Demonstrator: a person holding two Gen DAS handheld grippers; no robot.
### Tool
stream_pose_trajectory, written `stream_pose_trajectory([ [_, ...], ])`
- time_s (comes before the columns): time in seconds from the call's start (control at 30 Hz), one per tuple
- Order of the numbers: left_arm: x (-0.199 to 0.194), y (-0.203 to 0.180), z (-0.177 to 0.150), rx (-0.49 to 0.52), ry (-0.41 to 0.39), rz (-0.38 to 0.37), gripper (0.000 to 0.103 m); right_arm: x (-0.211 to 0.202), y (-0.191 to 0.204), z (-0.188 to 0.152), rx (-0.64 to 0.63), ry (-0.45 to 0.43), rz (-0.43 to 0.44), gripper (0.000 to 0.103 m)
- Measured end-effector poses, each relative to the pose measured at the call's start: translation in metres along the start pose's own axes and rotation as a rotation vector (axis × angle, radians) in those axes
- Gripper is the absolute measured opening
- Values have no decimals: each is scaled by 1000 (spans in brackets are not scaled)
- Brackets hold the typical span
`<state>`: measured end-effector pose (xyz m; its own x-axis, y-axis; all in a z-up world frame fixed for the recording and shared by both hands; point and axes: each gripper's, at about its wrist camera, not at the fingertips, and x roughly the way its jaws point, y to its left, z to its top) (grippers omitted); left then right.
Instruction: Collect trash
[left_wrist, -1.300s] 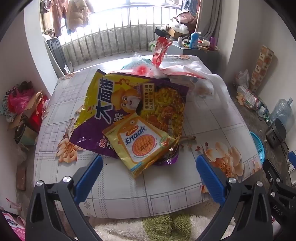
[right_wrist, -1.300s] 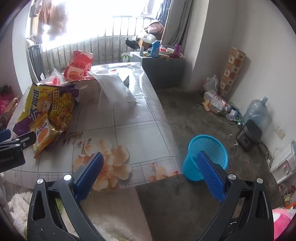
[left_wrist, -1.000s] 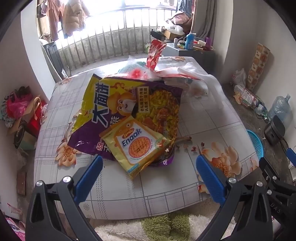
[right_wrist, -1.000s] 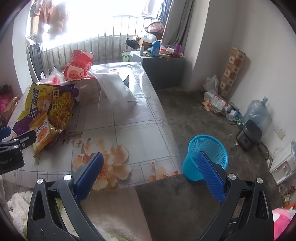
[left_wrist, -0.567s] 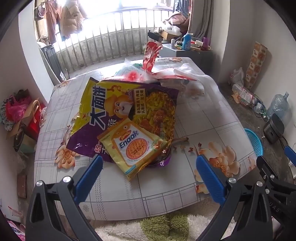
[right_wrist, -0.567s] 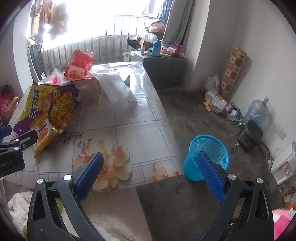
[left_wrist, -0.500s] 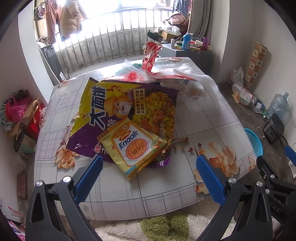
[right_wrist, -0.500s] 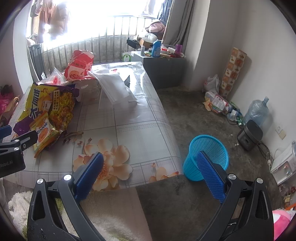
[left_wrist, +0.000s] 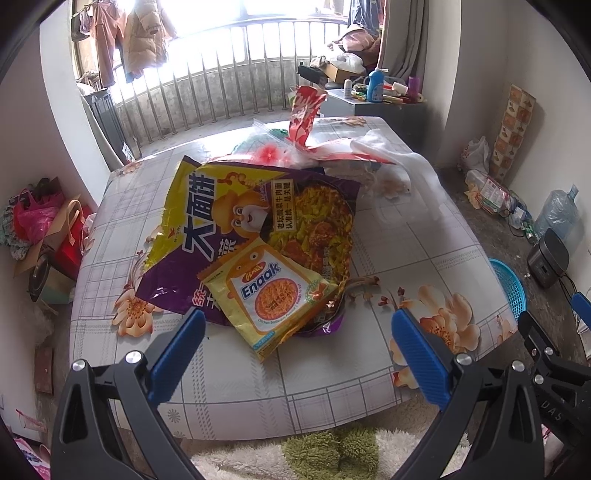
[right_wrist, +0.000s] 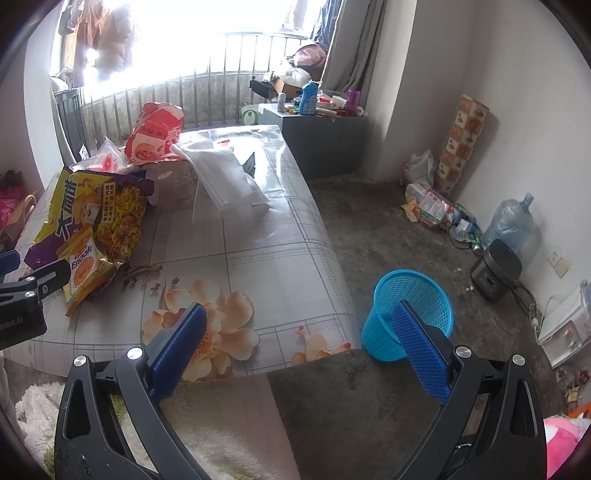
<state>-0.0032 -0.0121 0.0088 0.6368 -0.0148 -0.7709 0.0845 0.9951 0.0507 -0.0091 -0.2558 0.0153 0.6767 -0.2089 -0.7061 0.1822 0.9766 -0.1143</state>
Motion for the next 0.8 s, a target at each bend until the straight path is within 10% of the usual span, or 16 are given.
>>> stream_pose_trajectory([
  [0.8, 2, 6, -2, -18, 4, 11, 99, -2, -6, 0, 18, -2, -12, 96],
])
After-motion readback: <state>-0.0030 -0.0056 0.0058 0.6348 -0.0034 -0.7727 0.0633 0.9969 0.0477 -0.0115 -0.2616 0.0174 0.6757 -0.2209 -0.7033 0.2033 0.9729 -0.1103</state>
